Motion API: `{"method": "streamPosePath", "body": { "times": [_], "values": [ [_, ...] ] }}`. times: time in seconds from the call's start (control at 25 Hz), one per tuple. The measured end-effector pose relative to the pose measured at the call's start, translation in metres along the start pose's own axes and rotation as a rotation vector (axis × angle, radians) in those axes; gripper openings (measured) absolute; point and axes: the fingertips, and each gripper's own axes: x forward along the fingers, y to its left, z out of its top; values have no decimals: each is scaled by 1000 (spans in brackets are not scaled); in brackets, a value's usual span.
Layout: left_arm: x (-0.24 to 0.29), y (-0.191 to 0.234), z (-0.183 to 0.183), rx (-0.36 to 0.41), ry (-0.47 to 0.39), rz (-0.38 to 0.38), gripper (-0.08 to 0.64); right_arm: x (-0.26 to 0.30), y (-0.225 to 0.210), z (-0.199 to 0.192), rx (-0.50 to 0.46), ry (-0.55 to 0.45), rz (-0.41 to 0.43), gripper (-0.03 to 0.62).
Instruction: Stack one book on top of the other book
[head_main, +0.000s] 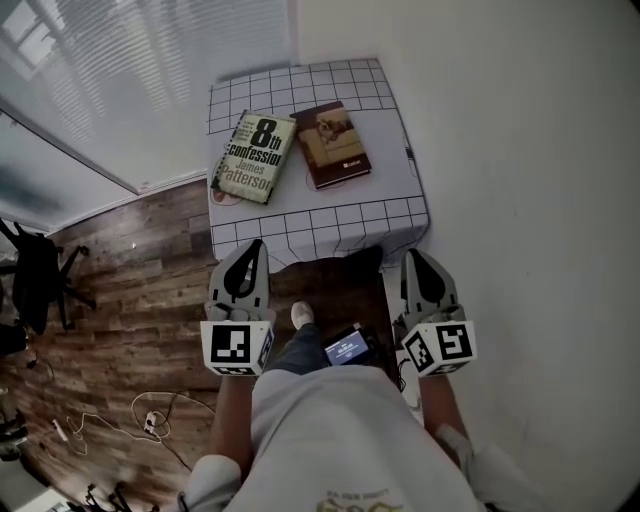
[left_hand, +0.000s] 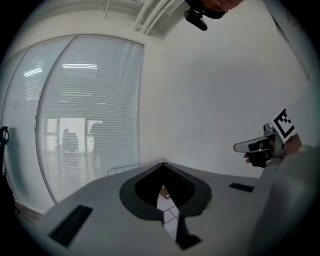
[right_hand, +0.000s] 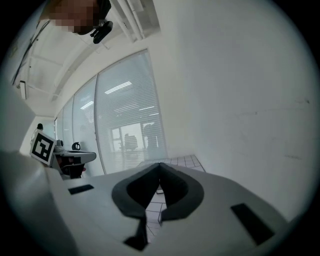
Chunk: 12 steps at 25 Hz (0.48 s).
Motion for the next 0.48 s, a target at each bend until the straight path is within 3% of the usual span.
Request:
{"method": "streamPosePath", "body": {
  "times": [0.48],
  "values": [
    [52, 49, 1, -9, 1, -15, 9, 80, 0, 15, -56, -4, -39, 8]
  ]
}}
